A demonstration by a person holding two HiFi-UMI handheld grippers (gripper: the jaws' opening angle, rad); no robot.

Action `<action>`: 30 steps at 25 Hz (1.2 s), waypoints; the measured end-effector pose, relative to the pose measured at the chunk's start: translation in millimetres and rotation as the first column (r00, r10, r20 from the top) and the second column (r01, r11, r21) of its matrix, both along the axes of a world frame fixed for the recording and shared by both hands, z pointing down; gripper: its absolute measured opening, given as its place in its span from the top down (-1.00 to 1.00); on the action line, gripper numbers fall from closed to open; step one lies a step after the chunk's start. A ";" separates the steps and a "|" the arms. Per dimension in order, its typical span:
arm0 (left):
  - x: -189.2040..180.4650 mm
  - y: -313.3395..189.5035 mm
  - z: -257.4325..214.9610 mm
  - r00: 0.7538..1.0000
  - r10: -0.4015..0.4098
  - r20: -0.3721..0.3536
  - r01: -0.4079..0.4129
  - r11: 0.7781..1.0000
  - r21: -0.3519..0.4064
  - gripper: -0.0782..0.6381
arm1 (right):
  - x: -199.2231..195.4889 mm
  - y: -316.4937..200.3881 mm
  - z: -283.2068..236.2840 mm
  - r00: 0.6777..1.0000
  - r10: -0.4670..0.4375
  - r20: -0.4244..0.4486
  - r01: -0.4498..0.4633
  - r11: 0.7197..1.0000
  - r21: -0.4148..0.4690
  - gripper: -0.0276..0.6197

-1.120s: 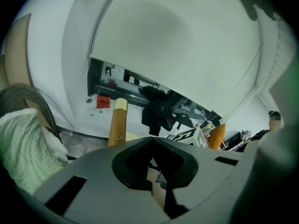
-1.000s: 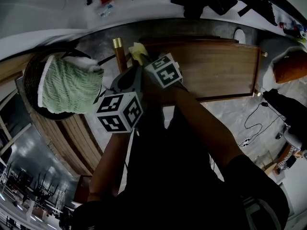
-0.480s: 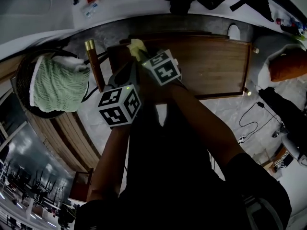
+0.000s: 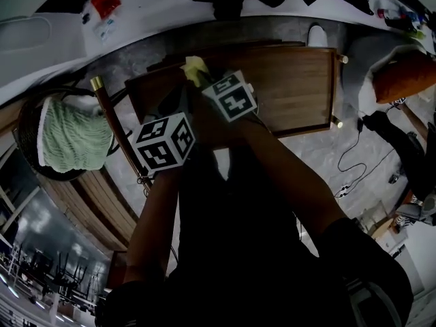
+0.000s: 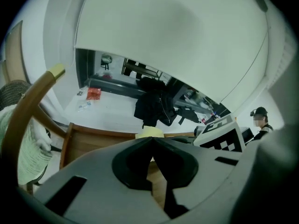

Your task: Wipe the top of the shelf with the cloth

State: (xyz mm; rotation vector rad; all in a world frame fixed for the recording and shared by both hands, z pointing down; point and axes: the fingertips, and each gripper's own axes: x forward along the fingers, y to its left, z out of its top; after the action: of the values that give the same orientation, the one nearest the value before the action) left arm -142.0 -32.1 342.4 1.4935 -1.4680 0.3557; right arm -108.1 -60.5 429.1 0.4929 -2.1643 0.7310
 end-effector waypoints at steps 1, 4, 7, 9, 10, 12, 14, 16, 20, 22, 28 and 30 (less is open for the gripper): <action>4.7 -2.8 1.3 1.000 0.004 0.001 -0.004 1.000 0.000 0.75 | 6.6 -2.7 -0.2 1.000 0.005 -0.002 -0.005 1.000 0.002 0.79; 19.7 -8.4 8.0 1.000 0.018 0.003 -0.018 1.000 -0.011 0.75 | 27.3 -10.9 0.1 1.000 0.025 -0.011 -0.025 1.000 0.009 0.79; 39.4 -11.9 18.1 0.999 0.039 -0.009 -0.039 0.999 -0.032 0.75 | 48.3 -19.6 -0.4 0.999 0.038 -0.019 -0.038 0.999 0.016 0.79; 56.3 -14.2 24.6 0.998 0.059 -0.025 -0.060 0.997 -0.044 0.75 | 63.1 -26.1 -1.2 0.999 0.047 -0.023 -0.046 0.999 0.021 0.79; 65.3 -15.5 27.1 0.997 0.068 -0.034 -0.070 0.996 -0.048 0.75 | 71.0 -29.1 -1.6 0.998 0.051 -0.026 -0.051 0.998 0.024 0.79; 82.6 -19.7 29.5 0.995 0.089 -0.044 -0.091 0.995 -0.048 0.75 | 87.0 -34.7 -2.0 0.997 0.063 -0.032 -0.062 0.998 0.029 0.79; 99.1 -26.1 30.4 0.993 0.110 -0.052 -0.112 0.993 -0.043 0.75 | 102.9 -39.9 -2.2 0.996 0.078 -0.035 -0.077 0.997 0.031 0.79; 115.7 -33.4 30.5 0.989 0.131 -0.065 -0.134 0.990 -0.038 0.75 | 118.8 -44.9 -2.6 0.995 0.093 -0.039 -0.092 0.995 0.033 0.79; 148.0 -47.7 28.1 0.981 0.177 -0.081 -0.180 0.983 -0.023 0.75 | 152.2 -57.0 -4.1 0.991 0.126 -0.049 -0.124 0.991 0.040 0.79; 162.9 -53.1 27.9 0.976 0.200 -0.083 -0.202 0.979 -0.019 0.75 | 168.9 -63.4 -5.0 0.988 0.145 -0.052 -0.143 0.989 0.042 0.79; 199.3 -66.5 29.4 0.963 0.250 -0.099 -0.253 0.967 -0.012 0.75 | 212.4 -79.6 -6.9 0.978 0.195 -0.069 -0.191 0.980 0.050 0.79; 208.0 -69.9 29.0 0.960 0.263 -0.100 -0.265 0.964 -0.010 0.75 | 229.2 -85.4 -7.3 0.973 0.215 -0.079 -0.211 0.976 0.054 0.79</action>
State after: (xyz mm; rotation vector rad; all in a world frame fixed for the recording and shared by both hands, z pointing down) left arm 66.0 -102.0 371.4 1.6685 -1.1854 0.4519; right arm 121.2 -145.9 421.8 0.7763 -2.0729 0.7632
